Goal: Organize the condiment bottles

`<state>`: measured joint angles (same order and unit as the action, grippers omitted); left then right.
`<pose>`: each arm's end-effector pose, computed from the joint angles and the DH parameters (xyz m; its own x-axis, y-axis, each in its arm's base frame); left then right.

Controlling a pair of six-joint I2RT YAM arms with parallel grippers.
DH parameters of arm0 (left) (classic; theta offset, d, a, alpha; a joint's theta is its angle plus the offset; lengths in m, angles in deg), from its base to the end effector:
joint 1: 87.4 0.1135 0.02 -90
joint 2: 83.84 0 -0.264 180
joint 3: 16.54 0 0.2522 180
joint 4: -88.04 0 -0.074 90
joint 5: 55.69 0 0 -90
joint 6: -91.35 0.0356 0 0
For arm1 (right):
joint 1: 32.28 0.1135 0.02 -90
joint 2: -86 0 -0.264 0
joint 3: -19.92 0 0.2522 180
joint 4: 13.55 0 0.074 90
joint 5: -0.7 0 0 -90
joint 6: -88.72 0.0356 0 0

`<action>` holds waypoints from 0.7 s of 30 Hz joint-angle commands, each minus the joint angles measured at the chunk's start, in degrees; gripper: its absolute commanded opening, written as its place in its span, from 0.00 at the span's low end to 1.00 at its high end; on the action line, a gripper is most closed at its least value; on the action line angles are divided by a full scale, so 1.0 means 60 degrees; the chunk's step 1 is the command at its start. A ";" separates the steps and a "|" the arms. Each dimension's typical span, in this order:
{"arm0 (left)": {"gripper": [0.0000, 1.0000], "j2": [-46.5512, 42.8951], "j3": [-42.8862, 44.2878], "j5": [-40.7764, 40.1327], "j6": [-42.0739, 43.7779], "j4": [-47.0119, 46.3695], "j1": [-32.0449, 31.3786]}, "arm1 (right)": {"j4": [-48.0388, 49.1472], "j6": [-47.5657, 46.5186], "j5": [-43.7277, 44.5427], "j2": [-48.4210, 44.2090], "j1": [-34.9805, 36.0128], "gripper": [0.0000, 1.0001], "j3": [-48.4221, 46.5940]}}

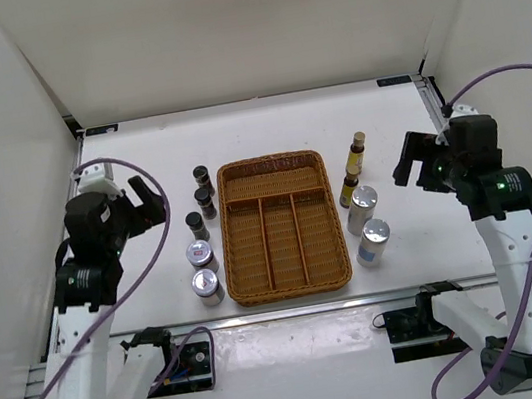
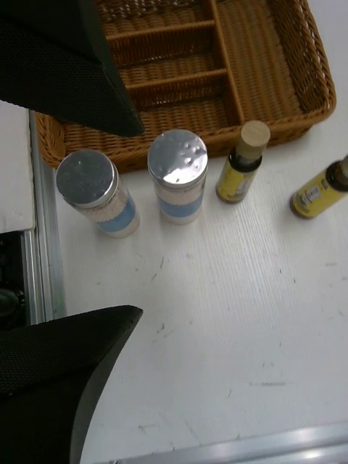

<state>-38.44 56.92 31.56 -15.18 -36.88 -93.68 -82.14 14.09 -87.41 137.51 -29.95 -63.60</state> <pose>0.1540 -0.0152 0.3703 -0.4519 -0.2362 -0.8602 -0.0645 0.9704 -0.2326 0.1575 0.0052 0.3885 -0.5779 0.2416 -0.7795 0.1442 0.9704 0.1939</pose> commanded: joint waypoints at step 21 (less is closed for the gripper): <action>1.00 0.0578 -0.0107 -0.0378 -0.0189 0.0789 -0.0183 | -0.0310 0.0543 -0.0374 0.7101 0.0197 0.83 -0.5862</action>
<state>-33.26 56.62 30.32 -15.86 -32.29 -94.55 -83.65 17.72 -85.47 174.78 -29.69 -95.03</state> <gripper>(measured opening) 0.993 0.842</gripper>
